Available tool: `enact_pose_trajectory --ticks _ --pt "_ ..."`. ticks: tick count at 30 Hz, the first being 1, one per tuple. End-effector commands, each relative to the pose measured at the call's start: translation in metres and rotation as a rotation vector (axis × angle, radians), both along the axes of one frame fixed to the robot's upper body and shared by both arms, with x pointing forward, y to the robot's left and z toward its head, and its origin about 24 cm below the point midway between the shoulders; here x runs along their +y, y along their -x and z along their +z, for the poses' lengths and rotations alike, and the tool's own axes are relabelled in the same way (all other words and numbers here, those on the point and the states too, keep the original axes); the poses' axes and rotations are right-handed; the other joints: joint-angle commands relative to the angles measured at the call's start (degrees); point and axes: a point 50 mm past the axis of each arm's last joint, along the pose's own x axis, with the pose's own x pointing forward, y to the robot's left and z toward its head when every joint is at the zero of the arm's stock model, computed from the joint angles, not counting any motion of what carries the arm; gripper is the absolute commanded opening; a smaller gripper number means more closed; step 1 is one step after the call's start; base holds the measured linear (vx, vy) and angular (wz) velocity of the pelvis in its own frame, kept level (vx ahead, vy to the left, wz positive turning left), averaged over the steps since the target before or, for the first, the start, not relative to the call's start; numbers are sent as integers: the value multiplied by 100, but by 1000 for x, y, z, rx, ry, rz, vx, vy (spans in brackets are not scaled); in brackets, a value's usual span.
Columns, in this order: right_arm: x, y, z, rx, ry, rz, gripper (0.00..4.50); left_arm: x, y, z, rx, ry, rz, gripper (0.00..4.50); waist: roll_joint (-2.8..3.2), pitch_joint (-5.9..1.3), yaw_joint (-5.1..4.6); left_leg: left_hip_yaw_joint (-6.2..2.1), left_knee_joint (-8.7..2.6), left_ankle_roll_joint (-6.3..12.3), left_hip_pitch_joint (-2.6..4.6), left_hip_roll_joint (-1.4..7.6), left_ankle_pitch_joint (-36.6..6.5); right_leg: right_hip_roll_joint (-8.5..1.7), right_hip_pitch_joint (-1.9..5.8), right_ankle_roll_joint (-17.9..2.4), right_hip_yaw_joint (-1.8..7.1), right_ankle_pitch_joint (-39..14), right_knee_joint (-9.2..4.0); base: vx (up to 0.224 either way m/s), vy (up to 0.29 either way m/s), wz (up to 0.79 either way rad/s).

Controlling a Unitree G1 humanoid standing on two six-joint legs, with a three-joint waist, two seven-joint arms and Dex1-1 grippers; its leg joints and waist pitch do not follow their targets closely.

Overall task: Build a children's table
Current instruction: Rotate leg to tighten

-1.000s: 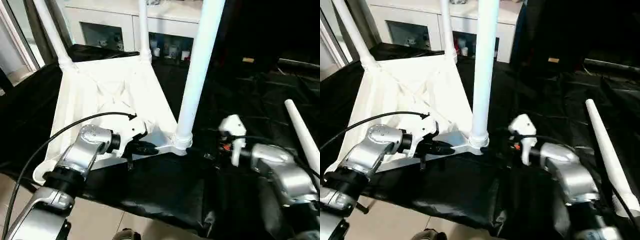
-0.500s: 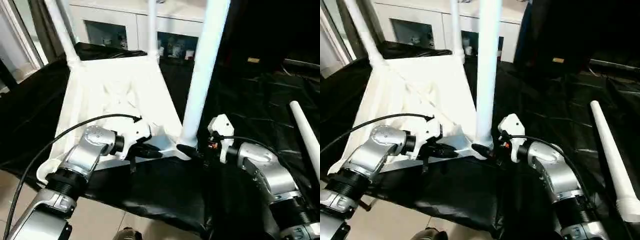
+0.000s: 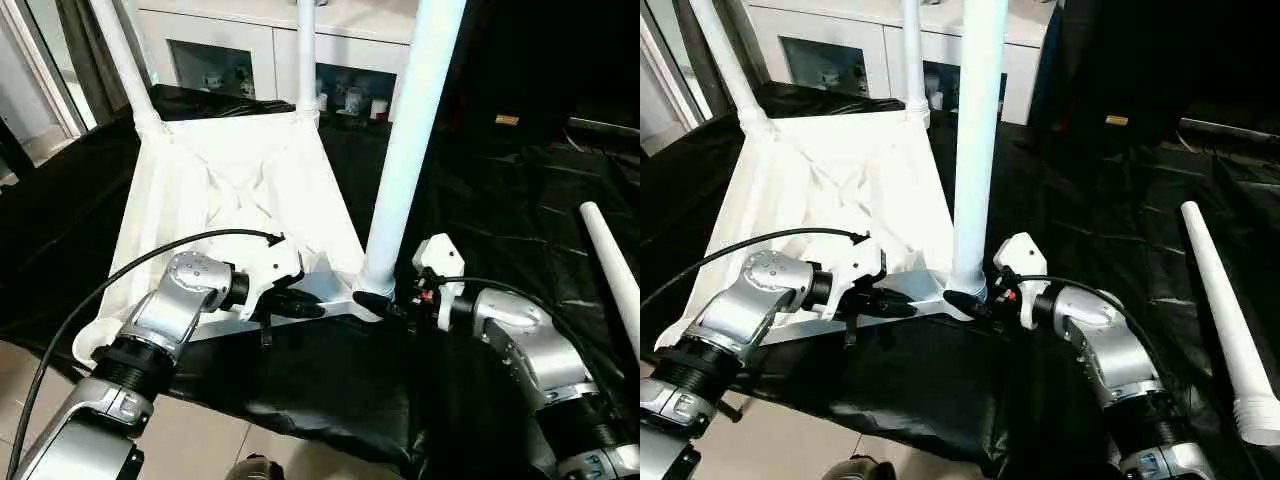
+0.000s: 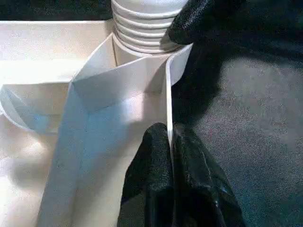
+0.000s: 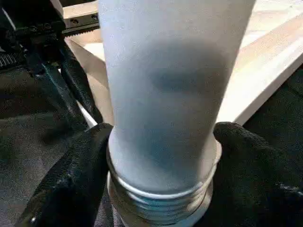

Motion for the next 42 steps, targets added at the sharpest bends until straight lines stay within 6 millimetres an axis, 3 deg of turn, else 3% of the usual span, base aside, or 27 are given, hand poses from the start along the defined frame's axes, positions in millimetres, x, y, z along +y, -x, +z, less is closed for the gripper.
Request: enact_pose_trajectory --ticks 1,4,9,10,14,19,22,23,24,27,29,31,32,36,37,42 --pt "-1 -4 4 -28 5 -7 321 -13 0 13 -54 71 -71 0 -97 -421 -36 -186 -506 9 265 389 -1453 -317 88 -1268 196 -971 -485 0 0 0" --pt "0 -2 2 -23 2 -8 288 -12 0 12 -54 69 -67 0 -103 -417 -43 -188 -513 -3 263 389 -1475 -312 86 -1258 194 -983 -485 0 0 0" --pt "-1 0 -9 -2 -5 -57 279 -11 0 9 -50 61 -55 0 -97 -418 -53 -186 -509 4 256 380 -1449 -313 86 -1282 194 -928 -485 0 0 0" --pt "-2 0 -12 4 -7 -82 279 -12 -1 8 -48 59 -47 0 -72 -420 -50 -188 -510 -8 261 383 -1456 -317 80 -1281 198 -930 -486 0 0 0" --pt "-3 -2 -26 40 -31 -236 277 -11 -7 1 -55 21 31 0 -70 -417 -97 -189 -529 -59 264 379 -1536 -302 69 -1292 195 -936 -491 0 0 0" --pt "3 -8 -45 81 -36 -459 277 -18 -19 -5 -56 10 173 0 -68 -390 -177 -230 -574 -355 288 368 -2083 -329 50 -1156 199 -1613 -565 0 0 0" --pt "7 -12 -51 100 -30 -551 277 -25 -23 -8 -60 2 215 0 -57 -377 -190 -230 -581 -422 325 371 -2282 -344 -3 -1086 216 -1861 -610 0 0 0" --pt "8 -14 -53 107 -27 -587 277 -28 -24 -9 -63 -5 235 0 -73 -358 -204 -256 -592 -468 328 361 -2458 -351 15 -1018 205 -2129 -646 0 0 0" --pt "10 -16 -55 115 -23 -626 277 -31 -26 -10 -68 -13 256 0 -32 -352 -213 -259 -613 -539 357 366 -2616 -353 -4 -967 206 -2263 -681 0 0 0" --pt "23 -24 -60 143 -13 -742 277 -51 -31 -13 -83 -30 347 0 -53 -366 -228 -297 -649 -648 390 369 -2822 -344 13 -894 186 -2343 -701 0 0 0" --pt "30 -28 -60 147 -13 -767 277 -60 -31 -14 -87 -28 362 0 -43 -357 -249 -298 -656 -712 420 369 -2952 -334 -26 -923 187 -2275 -709 0 0 0" --pt "34 -30 -59 149 -13 -778 277 -65 -31 -14 -89 -25 366 0 -34 -371 -252 -307 -673 -673 389 362 -2962 -322 7 -885 173 -2124 -709 0 0 0" --pt "41 -33 -57 136 -8 -771 277 -69 -29 -14 -90 -27 350 0 -59 -381 -250 -293 -687 -636 393 360 -2929 -300 10 -867 167 -1945 -708 0 0 0" --pt "47 -37 -50 108 -40 -737 277 -66 -30 -14 -104 -34 340 0 -43 -385 -268 -283 -699 -603 393 354 -2938 -306 1 -886 173 -1773 -709 0 0 0" --pt "47 -37 -50 108 -41 -737 333 -66 -30 -14 -104 -34 340 0 -51 -382 -265 -279 -688 -582 408 351 -2993 -316 -10 -879 178 -1841 -725 0 0 0" --pt "47 -44 -30 26 -122 -626 380 -51 -32 -14 -111 -48 339 0 -74 -392 -280 -265 -681 -431 366 351 -2790 -323 24 -929 188 -1708 -725 0 0 0"
